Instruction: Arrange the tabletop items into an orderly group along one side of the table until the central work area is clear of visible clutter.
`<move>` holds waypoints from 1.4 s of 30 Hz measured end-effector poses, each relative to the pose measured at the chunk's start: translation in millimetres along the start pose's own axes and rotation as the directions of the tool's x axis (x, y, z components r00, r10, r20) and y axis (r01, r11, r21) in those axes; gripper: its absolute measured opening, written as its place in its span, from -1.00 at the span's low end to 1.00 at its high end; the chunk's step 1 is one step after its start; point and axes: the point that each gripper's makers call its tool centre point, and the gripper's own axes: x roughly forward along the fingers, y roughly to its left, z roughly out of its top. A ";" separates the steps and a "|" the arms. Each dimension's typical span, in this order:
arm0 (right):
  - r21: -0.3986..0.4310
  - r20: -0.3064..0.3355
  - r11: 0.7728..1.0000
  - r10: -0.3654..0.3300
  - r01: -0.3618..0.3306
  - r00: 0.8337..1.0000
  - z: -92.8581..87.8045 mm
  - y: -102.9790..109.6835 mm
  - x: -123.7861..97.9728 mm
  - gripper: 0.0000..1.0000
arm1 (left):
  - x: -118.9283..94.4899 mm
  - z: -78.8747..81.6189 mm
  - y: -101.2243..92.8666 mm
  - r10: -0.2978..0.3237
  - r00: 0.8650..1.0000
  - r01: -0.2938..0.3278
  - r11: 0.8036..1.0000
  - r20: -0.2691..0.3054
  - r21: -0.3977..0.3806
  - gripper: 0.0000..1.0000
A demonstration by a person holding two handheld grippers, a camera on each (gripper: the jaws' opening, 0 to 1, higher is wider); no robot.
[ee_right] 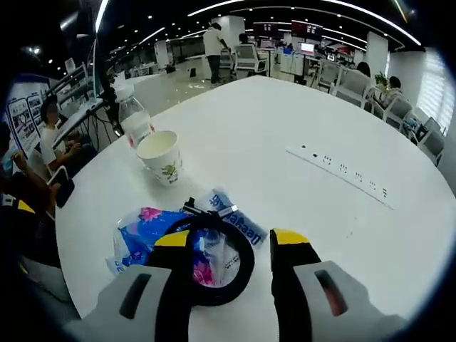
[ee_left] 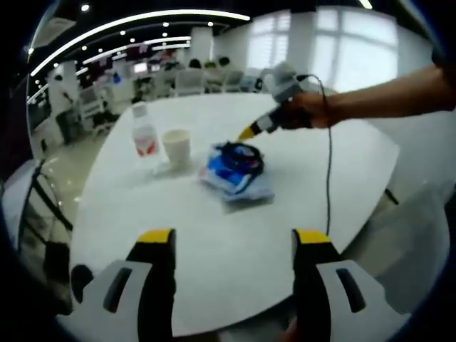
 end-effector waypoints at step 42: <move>-0.012 -0.108 0.997 -0.071 0.070 0.992 -40.0 -21.7 24.0 -0.85 | 1.3 -1.5 -3.6 0.001 1.000 -0.001 1.000 -0.027 0.014 0.19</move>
